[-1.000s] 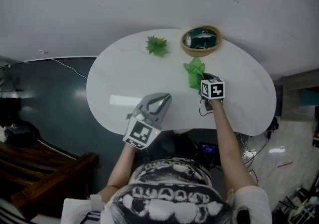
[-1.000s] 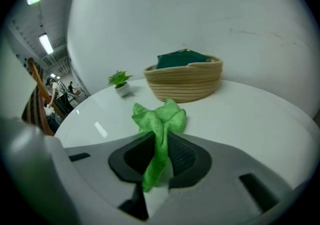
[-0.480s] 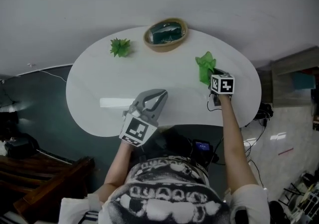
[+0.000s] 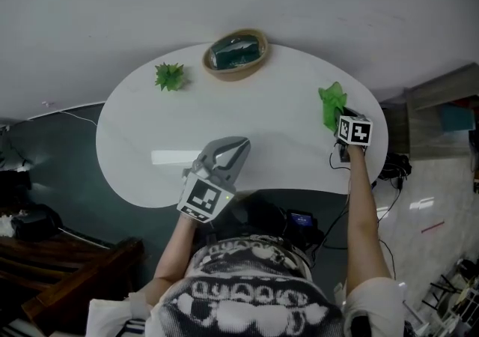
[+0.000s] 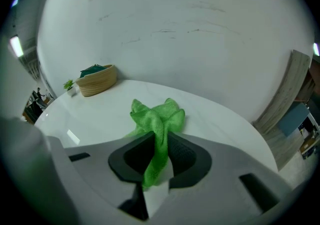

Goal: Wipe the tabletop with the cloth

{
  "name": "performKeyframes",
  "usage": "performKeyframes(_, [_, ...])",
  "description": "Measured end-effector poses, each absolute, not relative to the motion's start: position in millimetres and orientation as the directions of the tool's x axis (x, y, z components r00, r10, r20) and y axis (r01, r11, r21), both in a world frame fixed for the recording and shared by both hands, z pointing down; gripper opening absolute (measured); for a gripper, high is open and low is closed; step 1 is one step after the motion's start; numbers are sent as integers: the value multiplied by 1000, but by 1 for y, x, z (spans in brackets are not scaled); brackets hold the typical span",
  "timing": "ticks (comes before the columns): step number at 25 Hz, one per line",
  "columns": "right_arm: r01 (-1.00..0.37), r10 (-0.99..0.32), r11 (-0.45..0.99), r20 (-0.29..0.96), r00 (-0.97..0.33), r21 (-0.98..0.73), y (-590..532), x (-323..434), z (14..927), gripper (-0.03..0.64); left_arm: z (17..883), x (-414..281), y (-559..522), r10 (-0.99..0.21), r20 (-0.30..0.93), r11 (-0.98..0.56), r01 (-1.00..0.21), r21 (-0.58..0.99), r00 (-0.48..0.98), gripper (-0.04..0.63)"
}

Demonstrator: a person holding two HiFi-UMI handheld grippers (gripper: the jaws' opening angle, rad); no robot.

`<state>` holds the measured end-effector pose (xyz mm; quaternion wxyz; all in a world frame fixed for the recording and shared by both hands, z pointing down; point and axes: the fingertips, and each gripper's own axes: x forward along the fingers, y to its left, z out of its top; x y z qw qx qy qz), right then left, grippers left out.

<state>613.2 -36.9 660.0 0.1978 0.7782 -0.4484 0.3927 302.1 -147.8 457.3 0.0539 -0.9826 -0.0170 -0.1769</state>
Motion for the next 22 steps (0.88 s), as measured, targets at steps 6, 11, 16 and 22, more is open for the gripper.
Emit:
performKeyframes(6, [-822,-516,-568,791,330,-28,-5,642,662,81,460,298,-148,-4,371,-994,37,-103,929,9])
performKeyframes(11, [-813,-511,-582,788,344,-22,-2,646,662,80,464,290,-154,-23,382,-994,18,-106,924,9])
performKeyframes(16, [-819,-549,-572,759,350,-36,-14,632,644,78,462,278,-158,-29,387,-995,10,-100,921,9])
performKeyframes(22, [-856,-627,-511,713,315,-72,-49,583,611,78,465,243,-174,-55,381,-994,-16,-104,923,9])
